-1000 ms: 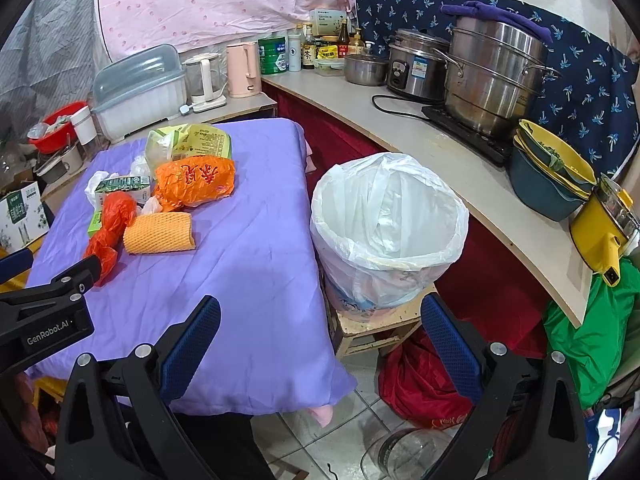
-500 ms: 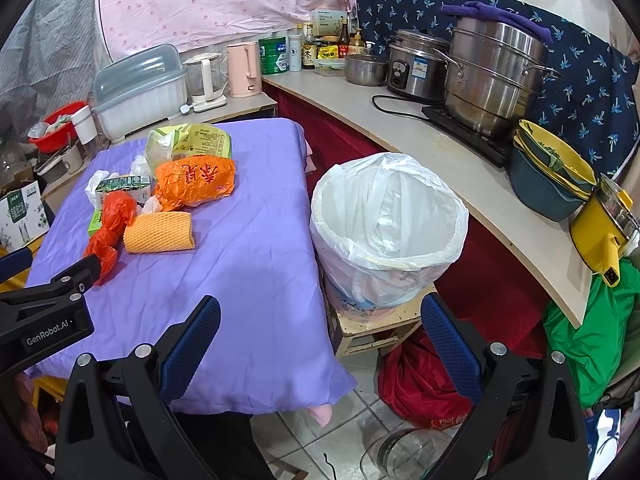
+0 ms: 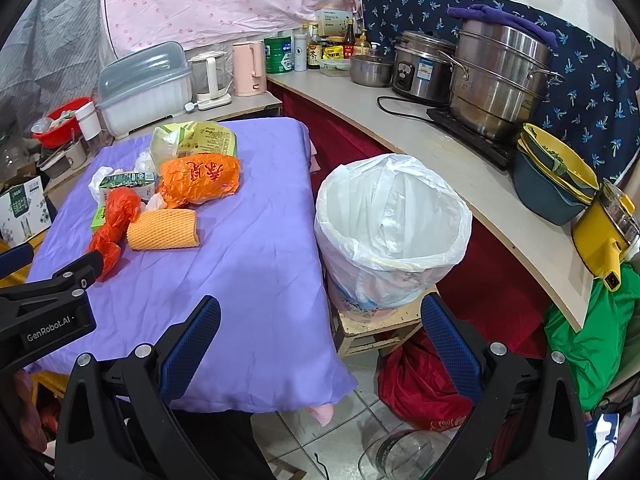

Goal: Collect trash

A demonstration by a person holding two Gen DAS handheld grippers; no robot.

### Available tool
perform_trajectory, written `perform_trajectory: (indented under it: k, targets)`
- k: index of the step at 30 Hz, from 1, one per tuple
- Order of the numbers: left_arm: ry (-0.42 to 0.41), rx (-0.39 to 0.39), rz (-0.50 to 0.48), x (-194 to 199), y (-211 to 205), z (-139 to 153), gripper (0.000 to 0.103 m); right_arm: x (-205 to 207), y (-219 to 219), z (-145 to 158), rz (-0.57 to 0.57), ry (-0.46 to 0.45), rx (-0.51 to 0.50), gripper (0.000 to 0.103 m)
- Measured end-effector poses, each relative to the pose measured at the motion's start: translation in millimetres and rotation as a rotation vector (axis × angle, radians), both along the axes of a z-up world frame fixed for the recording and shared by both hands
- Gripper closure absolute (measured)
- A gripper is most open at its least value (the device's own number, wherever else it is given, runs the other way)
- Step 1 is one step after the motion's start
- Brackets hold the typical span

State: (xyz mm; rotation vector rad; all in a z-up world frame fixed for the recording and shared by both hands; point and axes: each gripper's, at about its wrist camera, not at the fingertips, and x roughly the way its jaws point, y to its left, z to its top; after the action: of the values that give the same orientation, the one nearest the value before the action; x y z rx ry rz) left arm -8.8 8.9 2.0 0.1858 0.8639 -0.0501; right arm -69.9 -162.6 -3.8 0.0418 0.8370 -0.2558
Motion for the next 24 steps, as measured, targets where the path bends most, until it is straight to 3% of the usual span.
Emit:
perform_trajectory:
  k: [24]
  targets:
    - [-0.001,-0.003,0.002,-1.6,3.2,1.9,0.007,-1.2,7.1,2.3,0.017,-0.002,-0.007,0.007]
